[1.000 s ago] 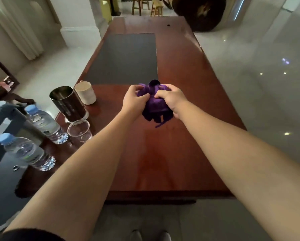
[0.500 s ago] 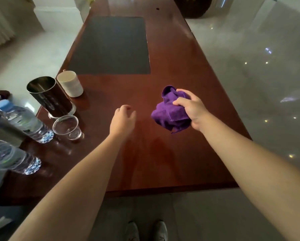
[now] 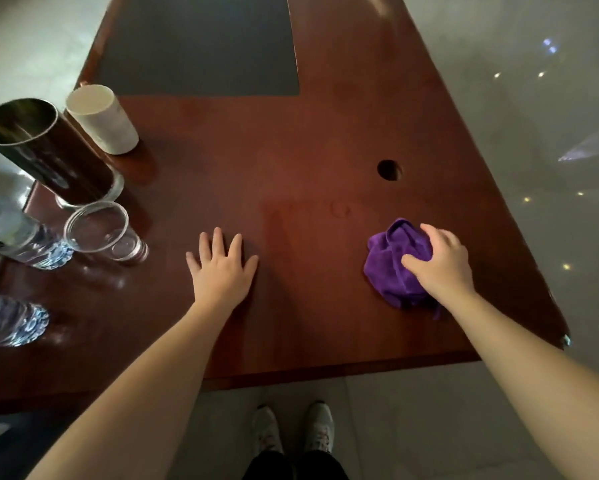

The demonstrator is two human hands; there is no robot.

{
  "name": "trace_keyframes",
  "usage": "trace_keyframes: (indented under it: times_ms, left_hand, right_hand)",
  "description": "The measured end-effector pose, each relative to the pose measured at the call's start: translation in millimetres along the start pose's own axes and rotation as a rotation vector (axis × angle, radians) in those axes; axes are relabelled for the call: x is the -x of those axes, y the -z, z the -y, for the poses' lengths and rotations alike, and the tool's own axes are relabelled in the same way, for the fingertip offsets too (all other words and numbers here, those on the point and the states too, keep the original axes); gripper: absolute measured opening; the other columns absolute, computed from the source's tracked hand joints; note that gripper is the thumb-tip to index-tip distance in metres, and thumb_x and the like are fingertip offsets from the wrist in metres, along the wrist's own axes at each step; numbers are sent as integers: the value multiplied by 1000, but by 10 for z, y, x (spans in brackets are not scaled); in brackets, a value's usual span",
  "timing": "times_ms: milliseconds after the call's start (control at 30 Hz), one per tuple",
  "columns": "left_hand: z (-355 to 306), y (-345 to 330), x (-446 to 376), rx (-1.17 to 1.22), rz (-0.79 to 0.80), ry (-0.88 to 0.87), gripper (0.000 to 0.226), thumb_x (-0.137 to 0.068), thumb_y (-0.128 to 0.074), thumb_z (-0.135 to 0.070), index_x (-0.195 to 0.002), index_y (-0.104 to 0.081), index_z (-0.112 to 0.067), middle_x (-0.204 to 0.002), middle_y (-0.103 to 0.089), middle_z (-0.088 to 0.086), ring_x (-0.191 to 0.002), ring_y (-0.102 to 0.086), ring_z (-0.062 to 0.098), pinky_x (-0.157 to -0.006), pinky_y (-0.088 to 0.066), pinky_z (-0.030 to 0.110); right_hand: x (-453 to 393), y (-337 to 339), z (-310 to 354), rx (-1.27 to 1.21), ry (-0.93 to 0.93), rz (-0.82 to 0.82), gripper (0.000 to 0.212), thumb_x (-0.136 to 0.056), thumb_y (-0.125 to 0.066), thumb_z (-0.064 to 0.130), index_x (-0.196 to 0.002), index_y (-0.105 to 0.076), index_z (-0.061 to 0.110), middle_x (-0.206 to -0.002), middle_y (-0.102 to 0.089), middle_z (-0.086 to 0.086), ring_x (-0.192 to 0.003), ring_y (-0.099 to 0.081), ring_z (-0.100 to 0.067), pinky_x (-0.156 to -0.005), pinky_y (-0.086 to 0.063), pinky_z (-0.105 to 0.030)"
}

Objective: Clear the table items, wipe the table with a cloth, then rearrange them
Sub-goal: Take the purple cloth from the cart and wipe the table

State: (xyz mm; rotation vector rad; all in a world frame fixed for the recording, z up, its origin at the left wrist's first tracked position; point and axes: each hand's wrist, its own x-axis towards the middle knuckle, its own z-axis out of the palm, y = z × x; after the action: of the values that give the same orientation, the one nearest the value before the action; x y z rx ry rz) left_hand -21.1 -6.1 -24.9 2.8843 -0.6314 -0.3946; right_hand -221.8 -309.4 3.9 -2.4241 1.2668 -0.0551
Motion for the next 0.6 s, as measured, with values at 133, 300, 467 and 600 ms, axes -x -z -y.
trace_keyframes:
  times_ms: [133,300,467,600]
  left_hand:
    - [-17,-158,0,-20,-7,21,65,-98,-20,-57,-156,-15,-29,-165,-2,8,-151,6,29,-116,3,59]
    - [6,-252,36,-66,-102,28,67,-96,-13,-61,-156,-13,-32,-165,-5,5,-151,4,26,-118,5,55]
    - [9,-244,40,-72,-113,40,68,-95,-10,-63,-156,-11,-33,-165,-5,4,-151,5,23,-119,6,53]
    - [-7,-236,46,-57,-131,45,67,-95,-14,-63,-155,-16,-34,-165,-9,4,-151,2,23,-119,4,53]
  right_hand:
    - [203,-138,160,190,287,-290,63,-82,-54,55,-133,-56,18,-144,-46,-19,-124,-42,-45,-101,-35,-54]
    - [248,-524,184,346,242,-90,78,-81,-46,72,-143,-46,26,-150,-41,-16,-138,-31,-42,-111,-22,-57]
    - [-289,-540,360,269,79,-105,63,-89,-42,63,-144,-43,32,-155,-36,-9,-142,-25,-38,-114,-16,-57]
    - [-714,-593,686,200,-103,-55,63,-90,-17,62,-147,-33,41,-161,-23,2,-147,-13,-32,-115,-4,-58]
